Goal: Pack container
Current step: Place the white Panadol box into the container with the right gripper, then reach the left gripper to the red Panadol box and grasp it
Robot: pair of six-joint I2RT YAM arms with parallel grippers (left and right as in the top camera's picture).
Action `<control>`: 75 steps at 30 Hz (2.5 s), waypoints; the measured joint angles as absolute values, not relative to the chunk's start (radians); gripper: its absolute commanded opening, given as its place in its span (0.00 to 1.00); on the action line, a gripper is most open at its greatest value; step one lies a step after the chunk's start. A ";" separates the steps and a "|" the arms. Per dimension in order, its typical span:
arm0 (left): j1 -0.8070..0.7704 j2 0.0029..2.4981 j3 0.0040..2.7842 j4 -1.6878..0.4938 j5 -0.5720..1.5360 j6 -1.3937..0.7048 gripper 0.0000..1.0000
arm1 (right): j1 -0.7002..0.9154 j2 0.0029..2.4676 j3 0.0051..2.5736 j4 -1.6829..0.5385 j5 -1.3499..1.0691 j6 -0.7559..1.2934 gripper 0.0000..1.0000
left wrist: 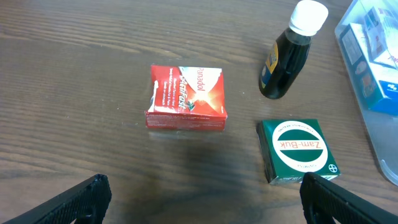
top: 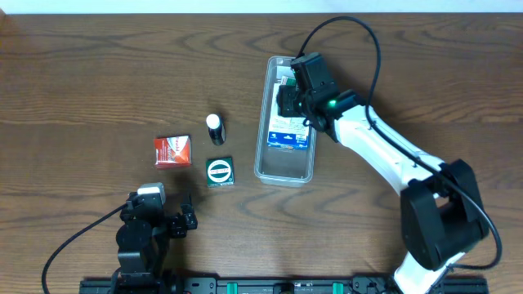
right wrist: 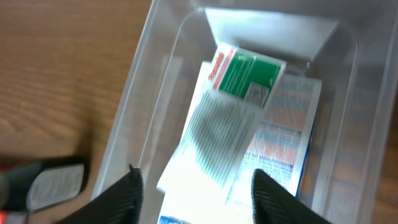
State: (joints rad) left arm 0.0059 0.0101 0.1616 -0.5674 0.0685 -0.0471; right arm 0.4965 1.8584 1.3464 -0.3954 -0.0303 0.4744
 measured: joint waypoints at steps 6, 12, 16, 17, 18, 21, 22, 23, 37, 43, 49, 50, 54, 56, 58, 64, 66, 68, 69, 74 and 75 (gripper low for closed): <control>0.006 0.010 0.162 -0.568 0.068 -0.047 0.98 | 0.496 1.841 1.349 -0.537 -0.064 0.466 0.31; 0.006 0.010 0.162 -0.568 0.068 -0.047 0.98 | 0.497 1.840 1.349 -0.543 -0.111 0.432 0.34; 0.006 0.010 0.162 -0.567 0.068 -0.047 0.98 | 0.497 1.840 1.350 -0.615 -0.126 0.416 0.36; 0.006 0.010 0.162 -0.567 0.068 -0.047 0.98 | 0.497 1.840 1.350 -0.627 -0.128 0.412 0.36; 0.006 0.010 0.162 -0.567 0.068 -0.047 0.98 | 0.497 1.840 1.350 -0.632 -0.131 0.406 0.36; 0.006 0.010 0.162 -0.567 0.068 -0.047 0.98 | 0.497 1.834 1.350 -0.648 -0.136 0.388 0.38; 0.006 0.010 0.162 -0.567 0.068 -0.047 0.98 | 0.497 1.829 1.350 -0.659 -0.138 0.385 0.38; 0.006 0.010 0.162 -0.567 0.068 -0.047 0.98 | 0.497 1.816 1.350 -0.682 -0.139 0.385 0.39; 0.006 0.010 0.160 -0.536 0.068 -0.047 0.98 | 0.493 1.676 1.351 -0.841 -0.099 0.396 0.49; 0.006 0.010 0.157 -0.445 0.068 -0.053 0.98 | 0.380 1.551 1.351 -0.851 -0.089 0.467 0.72; 0.006 0.039 0.186 -0.464 0.068 -0.125 0.98 | 0.142 1.345 1.354 -0.881 -0.067 0.523 0.99; 0.006 0.072 0.216 -0.484 0.068 -0.139 0.98 | 0.110 1.324 1.356 -0.893 -0.067 0.524 0.99; 0.006 0.265 0.375 -0.536 0.045 -0.173 0.98 | 0.012 1.285 1.357 -0.932 -0.064 0.533 0.99; 0.006 0.421 0.496 -0.584 0.023 -0.184 0.98 | -0.017 1.285 1.357 -0.936 -0.063 0.534 0.99; 0.006 0.574 0.614 -0.628 0.012 -0.183 0.98 | -0.033 1.286 1.357 -0.942 -0.062 0.535 0.99; 0.006 1.024 1.002 -0.812 0.000 -0.151 0.98 | -0.039 1.285 1.357 -0.980 -0.064 0.537 0.99; 0.006 1.120 1.072 -0.835 0.002 -0.140 0.98 | -0.040 1.286 1.357 -0.982 -0.064 0.538 0.99; 0.006 1.208 1.109 -0.834 0.005 -0.130 0.98 | -0.041 1.286 1.357 -0.983 -0.064 0.538 0.99; 0.006 1.238 1.113 -0.833 0.005 -0.129 0.98 | -0.041 1.286 1.357 -0.983 -0.064 0.538 0.99; 0.006 1.401 1.114 -0.839 0.013 -0.120 0.98 | -0.041 1.286 1.357 -0.983 -0.064 0.538 0.99; 0.006 1.426 1.114 -0.839 0.014 -0.109 0.98 | -0.041 1.286 1.357 -0.983 -0.064 0.538 0.99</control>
